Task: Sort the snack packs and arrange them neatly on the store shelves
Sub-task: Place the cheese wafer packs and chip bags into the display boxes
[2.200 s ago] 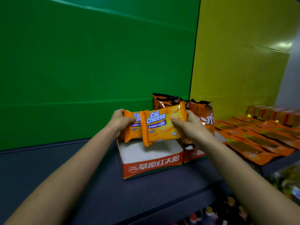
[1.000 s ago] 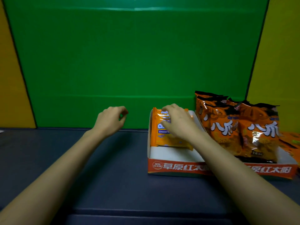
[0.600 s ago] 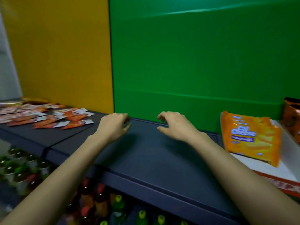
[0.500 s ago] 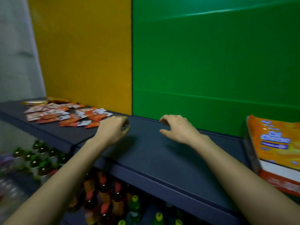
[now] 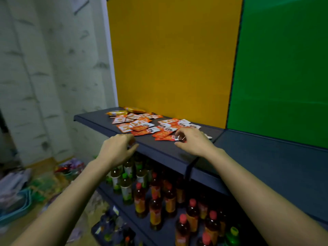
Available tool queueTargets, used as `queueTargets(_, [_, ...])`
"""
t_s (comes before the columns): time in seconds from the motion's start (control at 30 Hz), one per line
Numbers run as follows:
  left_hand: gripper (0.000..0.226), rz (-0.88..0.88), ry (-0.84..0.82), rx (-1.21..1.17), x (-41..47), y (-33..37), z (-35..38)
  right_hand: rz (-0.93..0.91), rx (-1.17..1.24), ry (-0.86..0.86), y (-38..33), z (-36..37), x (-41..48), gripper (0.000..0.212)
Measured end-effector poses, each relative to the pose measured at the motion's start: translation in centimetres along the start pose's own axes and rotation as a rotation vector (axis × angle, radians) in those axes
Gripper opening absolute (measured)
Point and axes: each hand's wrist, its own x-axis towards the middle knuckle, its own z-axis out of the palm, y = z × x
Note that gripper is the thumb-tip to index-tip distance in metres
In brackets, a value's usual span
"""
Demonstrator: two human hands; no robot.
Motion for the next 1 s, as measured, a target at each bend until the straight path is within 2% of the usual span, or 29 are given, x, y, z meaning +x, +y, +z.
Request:
queueTargets(0.4, [0.024,-0.13,0.003,-0.049,3.8,-15.0,3.0,-0.036,0.053,-0.035,-7.1,6.6,14.3,0.033])
queueTargets(0.67, [0.026,-0.135,-0.054,-0.168,13.9,-22.5,6.8,0.054,0.025,0.012,-7.4,10.5,27.2,0.032])
queueTargets(1.0, [0.027,-0.277,-0.109,-0.275,25.4,-31.6,13.2,0.177,-0.081,0.012,-7.4,13.7,39.5,0.033])
